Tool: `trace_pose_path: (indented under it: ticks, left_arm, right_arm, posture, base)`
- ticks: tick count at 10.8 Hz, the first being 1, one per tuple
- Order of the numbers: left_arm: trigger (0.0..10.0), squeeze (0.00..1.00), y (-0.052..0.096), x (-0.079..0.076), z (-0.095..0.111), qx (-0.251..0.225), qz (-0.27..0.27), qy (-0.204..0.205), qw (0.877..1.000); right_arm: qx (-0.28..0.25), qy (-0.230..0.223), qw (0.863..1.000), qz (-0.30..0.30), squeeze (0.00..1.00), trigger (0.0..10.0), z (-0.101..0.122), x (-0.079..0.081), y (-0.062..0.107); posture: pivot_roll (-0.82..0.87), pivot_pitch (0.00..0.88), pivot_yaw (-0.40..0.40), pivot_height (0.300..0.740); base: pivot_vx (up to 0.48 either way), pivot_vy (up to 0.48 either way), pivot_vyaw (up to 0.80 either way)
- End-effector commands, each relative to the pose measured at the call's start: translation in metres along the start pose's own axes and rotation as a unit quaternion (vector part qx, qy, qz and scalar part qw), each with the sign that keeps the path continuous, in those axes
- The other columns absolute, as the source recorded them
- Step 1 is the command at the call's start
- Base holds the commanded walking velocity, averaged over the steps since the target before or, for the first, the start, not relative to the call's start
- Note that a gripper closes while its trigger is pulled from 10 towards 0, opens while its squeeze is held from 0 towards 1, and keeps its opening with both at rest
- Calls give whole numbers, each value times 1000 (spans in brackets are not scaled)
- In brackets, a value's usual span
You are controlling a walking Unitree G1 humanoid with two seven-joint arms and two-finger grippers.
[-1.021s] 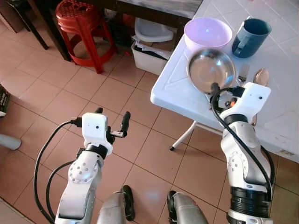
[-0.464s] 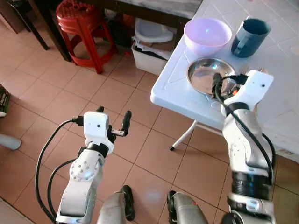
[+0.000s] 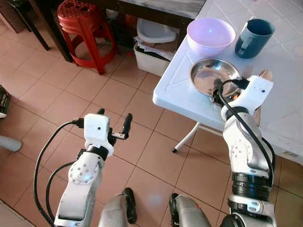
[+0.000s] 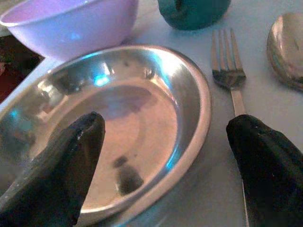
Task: Setting the table
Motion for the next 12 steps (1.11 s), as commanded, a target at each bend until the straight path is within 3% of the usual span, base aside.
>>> trace_pose_path:
  ticks: [1,2,4,7,12]
  left_arm:
    - [10000,0,4,0,-6,16,-7,-7,1000]
    - [10000,0,5,-1,-10,26,-23,-5,999]
    - [10000,0,9,-8,-15,49,-58,23,997]
    - [10000,0,8,-10,-13,43,-65,24,997]
    - [10000,0,7,-13,-13,43,-73,24,996]
  right_arm:
    - [17,-5,1000,4,0,4863,-6,1,-1]
    - [23,-10,1000,8,0,0,-8,2,-2]
    - [30,-16,999,16,0,0,-12,7,-2]
    - [38,-22,999,15,0,0,-14,8,-3]
    - [72,-34,997,-18,0,0,-27,-6,4]
  posture:
    - [-39,271,52,740]
    - [-38,270,50,740]
    - [-33,269,46,740]
    - [-36,271,45,740]
    - [-45,270,47,740]
  base:
    - [0,0,0]
    - [0,0,0]
    - [0,0,0]
    - [0,0,0]
    - [0,0,0]
Point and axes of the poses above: a point about 5 cm out from each wrist's last joint towards the gripper, its own y axis pointing back from the gripper into the wrist, its own z axis along the axis of the wrist's last joint, x = y × z, the point moved 4 cm from there along -y, pointing out of the wrist towards the gripper, and after that the axes turned 13 degrees about y, right-handed, at the moved point
